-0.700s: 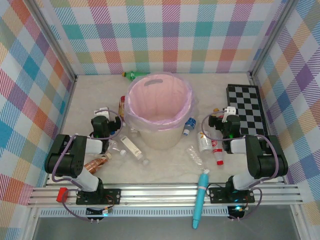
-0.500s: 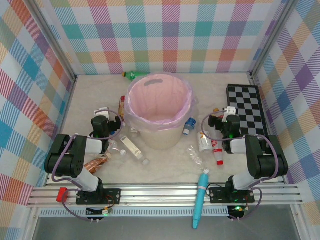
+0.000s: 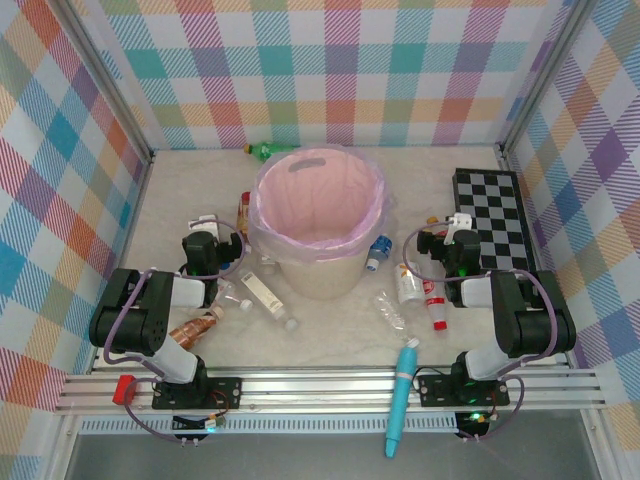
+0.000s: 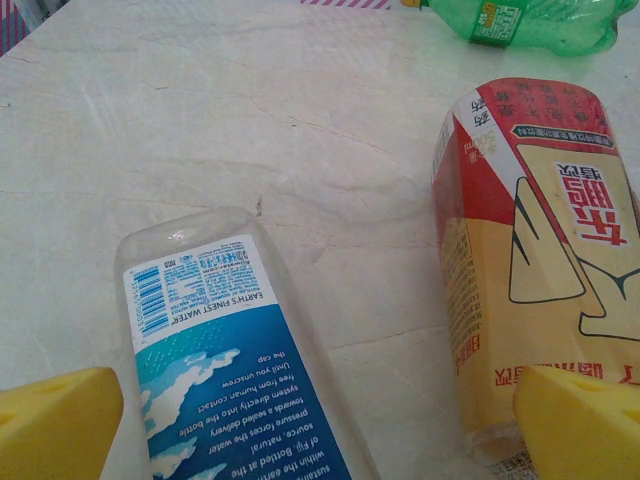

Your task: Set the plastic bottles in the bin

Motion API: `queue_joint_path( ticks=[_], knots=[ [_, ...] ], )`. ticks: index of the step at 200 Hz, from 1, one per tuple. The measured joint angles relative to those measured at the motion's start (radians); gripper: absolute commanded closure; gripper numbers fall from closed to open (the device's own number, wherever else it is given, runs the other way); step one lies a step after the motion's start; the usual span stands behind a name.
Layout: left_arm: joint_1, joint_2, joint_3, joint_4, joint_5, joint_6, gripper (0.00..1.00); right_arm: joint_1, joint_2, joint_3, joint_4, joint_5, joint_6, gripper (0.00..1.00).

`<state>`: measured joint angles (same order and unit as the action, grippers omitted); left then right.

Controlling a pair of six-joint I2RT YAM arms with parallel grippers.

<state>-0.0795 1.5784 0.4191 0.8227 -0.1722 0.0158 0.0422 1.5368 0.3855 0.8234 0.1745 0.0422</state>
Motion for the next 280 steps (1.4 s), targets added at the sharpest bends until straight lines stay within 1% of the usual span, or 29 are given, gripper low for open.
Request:
queue_joint_path(
  ticks=[117,131,143,161,176,188,202,218,235,252,265,280],
  knots=[
    [0.0,-0.004,0.0,-0.003,-0.01,-0.004,0.0,-0.004,0.0,0.001,-0.003,-0.008,0.001,0.0],
    [0.005,-0.041,0.001,-0.047,-0.025,-0.015,0.0,-0.004,-0.016,0.015,-0.051,-0.018,0.001,0.0],
    [0.006,-0.1,0.005,-0.108,-0.043,-0.027,0.0,-0.004,-0.062,0.047,-0.153,-0.023,0.001,0.01],
    [0.006,-0.201,0.026,-0.196,-0.087,-0.048,0.0,-0.004,-0.171,0.124,-0.321,-0.026,0.007,0.01],
    [0.015,-0.292,0.061,-0.296,-0.12,-0.076,0.0,-0.004,-0.254,0.227,-0.493,-0.026,0.038,0.01],
    [0.026,-0.356,0.098,-0.388,-0.138,-0.109,0.0,-0.004,-0.299,0.339,-0.671,-0.021,0.076,0.0],
    [0.037,-0.43,0.171,-0.544,-0.166,-0.161,0.0,-0.004,-0.324,0.464,-0.872,-0.019,0.114,0.0],
    [0.04,-0.494,0.274,-0.733,-0.205,-0.225,0.01,-0.004,-0.335,0.568,-1.084,-0.026,0.15,0.0],
    [0.047,-0.542,0.411,-0.949,-0.224,-0.288,0.03,-0.004,-0.327,0.639,-1.304,-0.037,0.179,0.06],
    [0.05,-0.555,0.563,-1.126,-0.199,-0.319,0.06,-0.004,-0.313,0.654,-1.485,-0.057,0.199,0.13],
    [0.05,-0.546,0.701,-1.247,-0.129,-0.341,0.07,-0.004,-0.298,0.653,-1.603,-0.072,0.211,0.19],
    [0.032,-0.526,0.844,-1.344,-0.04,-0.362,0.11,-0.005,-0.292,0.634,-1.669,-0.094,0.219,0.23]
  ],
)
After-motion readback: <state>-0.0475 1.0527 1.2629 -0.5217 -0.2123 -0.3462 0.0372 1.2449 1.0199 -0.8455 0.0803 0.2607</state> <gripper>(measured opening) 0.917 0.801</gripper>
